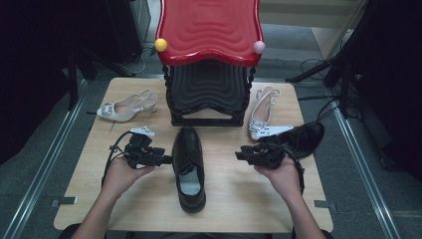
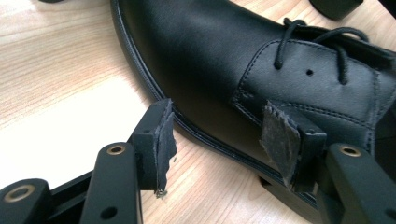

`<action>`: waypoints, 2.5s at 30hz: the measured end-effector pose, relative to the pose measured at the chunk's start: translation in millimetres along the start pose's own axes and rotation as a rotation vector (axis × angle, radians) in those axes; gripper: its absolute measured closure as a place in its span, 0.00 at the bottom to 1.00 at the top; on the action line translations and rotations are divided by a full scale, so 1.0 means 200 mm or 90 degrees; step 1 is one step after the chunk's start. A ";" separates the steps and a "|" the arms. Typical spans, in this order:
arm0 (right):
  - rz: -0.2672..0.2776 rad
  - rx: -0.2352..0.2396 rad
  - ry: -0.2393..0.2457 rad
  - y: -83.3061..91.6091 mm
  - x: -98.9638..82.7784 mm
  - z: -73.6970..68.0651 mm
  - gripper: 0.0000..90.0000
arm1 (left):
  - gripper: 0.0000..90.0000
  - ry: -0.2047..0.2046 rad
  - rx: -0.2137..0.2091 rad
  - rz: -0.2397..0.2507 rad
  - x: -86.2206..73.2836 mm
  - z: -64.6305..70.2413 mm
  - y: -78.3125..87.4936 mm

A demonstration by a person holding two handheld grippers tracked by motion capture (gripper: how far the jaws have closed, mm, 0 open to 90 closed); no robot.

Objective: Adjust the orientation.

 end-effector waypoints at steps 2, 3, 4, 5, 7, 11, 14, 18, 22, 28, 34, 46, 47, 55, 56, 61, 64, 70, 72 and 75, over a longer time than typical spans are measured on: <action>-0.002 -0.009 -0.007 0.02 0.00 0.03 0.69 | 0.47 -0.002 0.001 0.003 0.01 0.01 0.01; -0.001 -0.012 -0.008 0.03 0.00 0.04 0.68 | 0.46 -0.003 0.000 0.002 0.01 0.01 0.01; -0.001 -0.012 -0.008 0.03 0.00 0.04 0.68 | 0.46 -0.003 0.000 0.002 0.01 0.01 0.01; -0.005 -0.022 -0.012 0.05 -0.01 0.07 0.68 | 0.46 -0.006 0.000 0.001 0.02 0.01 0.01; -0.011 -0.032 -0.014 0.07 -0.01 0.09 0.68 | 0.46 -0.009 0.000 0.001 0.02 0.02 0.00; -0.015 -0.054 -0.018 0.13 -0.02 0.13 0.68 | 0.46 -0.018 0.000 -0.004 0.04 0.03 -0.01; -0.011 -0.066 -0.030 0.18 -0.03 0.16 0.68 | 0.46 -0.020 0.001 -0.009 0.04 0.03 -0.02; -0.005 -0.087 -0.043 0.24 -0.04 0.20 0.69 | 0.46 -0.024 0.001 -0.011 0.05 0.03 -0.02; -0.009 -0.107 -0.057 0.27 -0.07 0.24 0.69 | 0.46 -0.023 0.004 -0.012 0.05 0.02 -0.03; -0.035 -0.114 -0.076 0.23 -0.12 0.30 0.68 | 0.46 -0.024 0.009 -0.019 0.05 0.02 -0.03; -0.086 -0.106 -0.089 0.10 -0.17 0.32 0.70 | 0.46 -0.021 0.009 -0.017 0.04 0.01 -0.03; -0.131 -0.097 -0.083 -0.02 -0.15 0.32 0.84 | 0.46 -0.011 0.019 -0.013 0.00 0.01 0.00; -0.134 -0.107 -0.074 -0.02 -0.14 0.31 0.85 | 0.46 -0.009 0.018 -0.012 0.00 0.01 0.00; -0.122 -0.141 -0.056 0.02 -0.08 0.27 0.88 | 0.46 -0.004 0.020 -0.011 -0.02 0.00 0.01; -0.109 -0.157 -0.039 0.05 -0.06 0.27 0.88 | 0.46 -0.002 0.020 -0.008 -0.02 0.00 0.01; -0.103 -0.166 -0.021 0.09 -0.04 0.21 0.87 | 0.46 -0.003 0.020 -0.006 -0.02 0.00 0.02; -0.097 -0.168 -0.016 0.11 -0.02 0.18 0.87 | 0.46 -0.002 0.019 -0.007 -0.02 0.00 0.02; -0.108 -0.179 0.022 0.14 0.01 0.06 0.88 | 0.46 -0.004 0.021 -0.008 -0.01 -0.01 0.01; -0.103 -0.154 0.007 0.16 0.02 0.03 0.87 | 0.46 -0.002 0.020 -0.006 -0.01 -0.01 0.01; -0.113 -0.126 0.010 0.15 0.02 -0.06 0.87 | 0.46 -0.002 0.019 -0.007 -0.01 -0.01 0.01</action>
Point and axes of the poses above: each handheld gripper's, and its own axes: y roughly backward along the jaws, x roughly out of its top, z roughly to its right, the point moved 1 cm from there along -y, roughly forward along the jaws, and after that the axes turned 10 degrees about -x, right-handed, at the moved point
